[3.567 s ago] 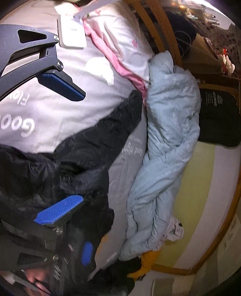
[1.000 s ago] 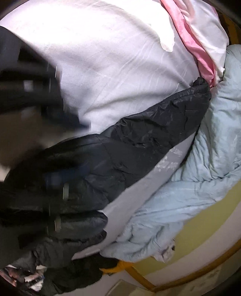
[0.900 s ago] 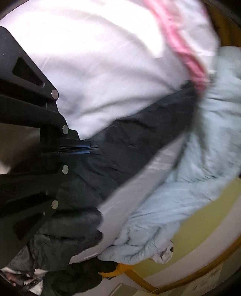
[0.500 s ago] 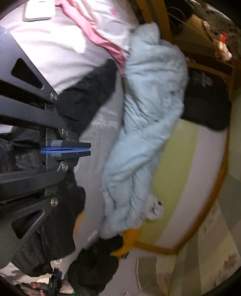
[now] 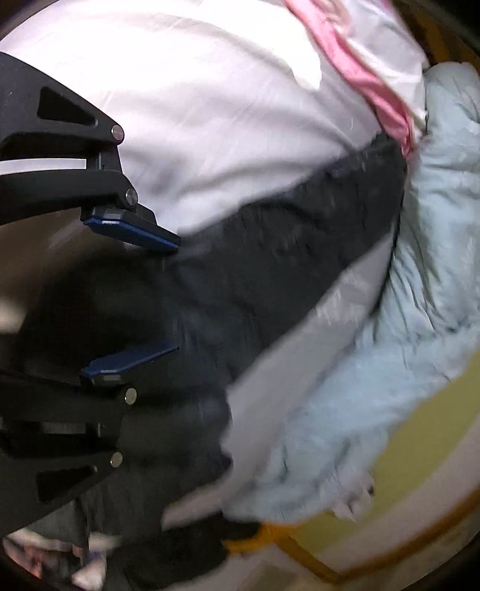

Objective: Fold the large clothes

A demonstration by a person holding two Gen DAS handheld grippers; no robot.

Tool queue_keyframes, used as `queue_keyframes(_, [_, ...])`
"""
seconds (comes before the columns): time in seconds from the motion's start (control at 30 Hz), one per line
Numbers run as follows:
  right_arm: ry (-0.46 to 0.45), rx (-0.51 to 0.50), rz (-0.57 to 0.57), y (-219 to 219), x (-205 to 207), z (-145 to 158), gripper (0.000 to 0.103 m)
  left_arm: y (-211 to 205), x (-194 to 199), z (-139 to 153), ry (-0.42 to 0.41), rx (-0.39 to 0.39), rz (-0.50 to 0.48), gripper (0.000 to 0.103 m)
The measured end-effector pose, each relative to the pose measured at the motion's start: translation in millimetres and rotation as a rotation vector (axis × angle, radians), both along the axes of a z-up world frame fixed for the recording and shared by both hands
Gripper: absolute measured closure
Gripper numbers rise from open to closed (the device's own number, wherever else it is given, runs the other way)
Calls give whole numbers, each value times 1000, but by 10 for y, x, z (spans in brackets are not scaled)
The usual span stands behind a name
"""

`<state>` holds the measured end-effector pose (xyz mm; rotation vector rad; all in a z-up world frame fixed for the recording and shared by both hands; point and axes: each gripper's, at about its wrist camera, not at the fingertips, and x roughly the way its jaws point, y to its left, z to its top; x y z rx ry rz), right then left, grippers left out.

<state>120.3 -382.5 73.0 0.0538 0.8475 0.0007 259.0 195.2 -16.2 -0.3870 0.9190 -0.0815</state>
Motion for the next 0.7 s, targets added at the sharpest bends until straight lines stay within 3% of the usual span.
queue_keyframes(0.13, [12, -11, 10, 21, 26, -36, 26, 116, 51, -182, -14, 38, 31, 54])
queue_keyframes(0.3, [26, -22, 20, 50, 34, -82, 26, 360, 140, -236, -59, -98, 67, 55])
queue_keyframes(0.33, [32, -26, 23, 63, 39, -103, 26, 376, 174, -244, -61, -110, 68, 62])
queue_keyframes(0.37, [36, -32, 25, 74, 42, -117, 26, 378, 184, -246, -70, -118, 57, 99])
queue_keyframes(0.4, [39, -40, 24, 87, 43, -133, 26, 358, 196, -219, -80, -138, 29, 101])
queue_keyframes(0.47, [42, -54, 20, 98, 48, -146, 26, 266, 92, -61, -151, -81, 13, 102])
queue_keyframes(0.57, [34, -61, 15, 117, 39, -129, 26, -23, -150, 450, -322, 39, -56, 102])
queue_keyframes(0.7, [23, -59, 23, 152, 7, -93, 26, -486, -634, 1183, -539, 78, -190, 102])
